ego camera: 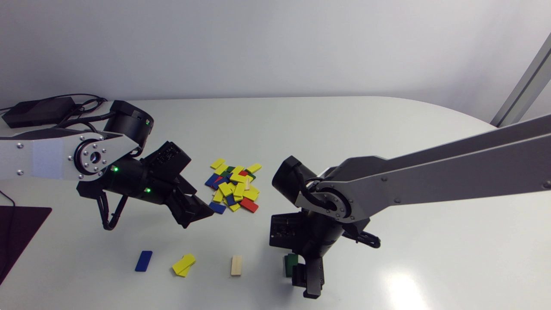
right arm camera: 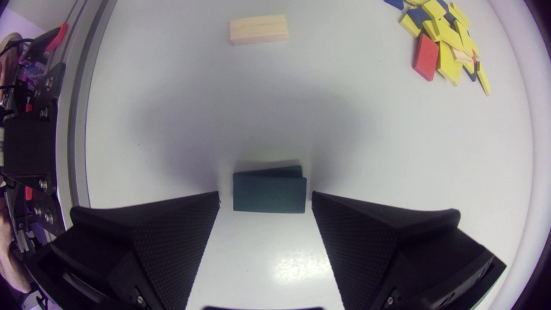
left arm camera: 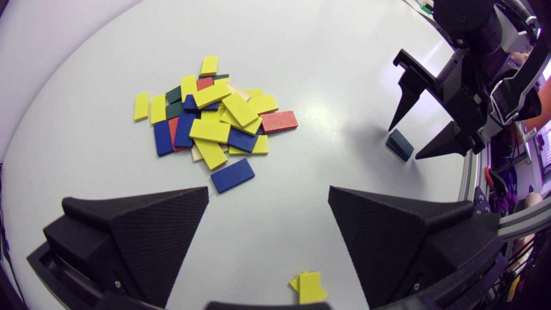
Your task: Take domino bricks one by one from the mixed stack on the table and place each onto the existing stack of the same color.
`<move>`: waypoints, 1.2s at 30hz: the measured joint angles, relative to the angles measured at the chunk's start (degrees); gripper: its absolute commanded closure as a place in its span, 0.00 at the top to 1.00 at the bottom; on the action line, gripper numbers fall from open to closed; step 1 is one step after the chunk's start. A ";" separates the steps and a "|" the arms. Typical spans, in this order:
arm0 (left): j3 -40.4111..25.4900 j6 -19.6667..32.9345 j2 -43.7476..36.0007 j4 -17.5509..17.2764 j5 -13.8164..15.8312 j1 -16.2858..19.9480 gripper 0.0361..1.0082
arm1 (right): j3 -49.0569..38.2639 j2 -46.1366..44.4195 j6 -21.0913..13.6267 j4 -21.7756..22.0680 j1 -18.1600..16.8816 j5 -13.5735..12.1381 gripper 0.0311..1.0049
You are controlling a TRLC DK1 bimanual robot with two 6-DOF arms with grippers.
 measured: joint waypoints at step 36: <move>0.00 0.02 0.28 0.02 0.00 0.09 0.98 | 0.92 1.46 -1.27 0.28 -4.37 0.26 0.11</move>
